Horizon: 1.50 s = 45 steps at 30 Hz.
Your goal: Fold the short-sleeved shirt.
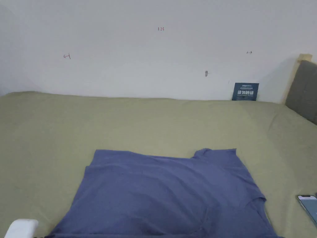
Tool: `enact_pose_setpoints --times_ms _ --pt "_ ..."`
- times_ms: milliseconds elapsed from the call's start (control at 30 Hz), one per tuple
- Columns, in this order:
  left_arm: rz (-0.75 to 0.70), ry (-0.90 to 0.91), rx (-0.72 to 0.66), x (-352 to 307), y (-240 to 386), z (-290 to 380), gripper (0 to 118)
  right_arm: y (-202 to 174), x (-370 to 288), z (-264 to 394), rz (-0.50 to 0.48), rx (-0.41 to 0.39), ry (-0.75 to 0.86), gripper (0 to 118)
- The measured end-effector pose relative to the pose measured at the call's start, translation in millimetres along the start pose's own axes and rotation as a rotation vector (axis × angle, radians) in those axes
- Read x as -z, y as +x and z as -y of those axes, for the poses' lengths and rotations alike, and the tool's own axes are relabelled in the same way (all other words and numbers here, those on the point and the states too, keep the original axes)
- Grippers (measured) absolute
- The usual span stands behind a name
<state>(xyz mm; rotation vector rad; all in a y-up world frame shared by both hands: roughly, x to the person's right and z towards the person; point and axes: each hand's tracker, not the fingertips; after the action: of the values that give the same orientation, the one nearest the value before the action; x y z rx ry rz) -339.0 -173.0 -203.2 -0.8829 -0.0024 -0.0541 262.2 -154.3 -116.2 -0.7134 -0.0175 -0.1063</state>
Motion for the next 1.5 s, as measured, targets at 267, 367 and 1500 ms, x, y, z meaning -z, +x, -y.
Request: enact_pose_setpoints --times_ms 267,367,1500 --pt "0.038 -0.044 -0.032 8.4 -2.5 4.5 102 1.9 11.6 3.2 0.038 0.001 -0.046 116" --pt "0.041 -0.004 -0.072 -7.0 -10.3 3.8 110 3.6 2.7 -11.1 0.039 0.020 -0.017 113" --pt "0.050 -0.088 -0.125 12.2 -0.5 9.4 5 5.1 20.8 16.7 -0.029 0.038 -0.166 113"
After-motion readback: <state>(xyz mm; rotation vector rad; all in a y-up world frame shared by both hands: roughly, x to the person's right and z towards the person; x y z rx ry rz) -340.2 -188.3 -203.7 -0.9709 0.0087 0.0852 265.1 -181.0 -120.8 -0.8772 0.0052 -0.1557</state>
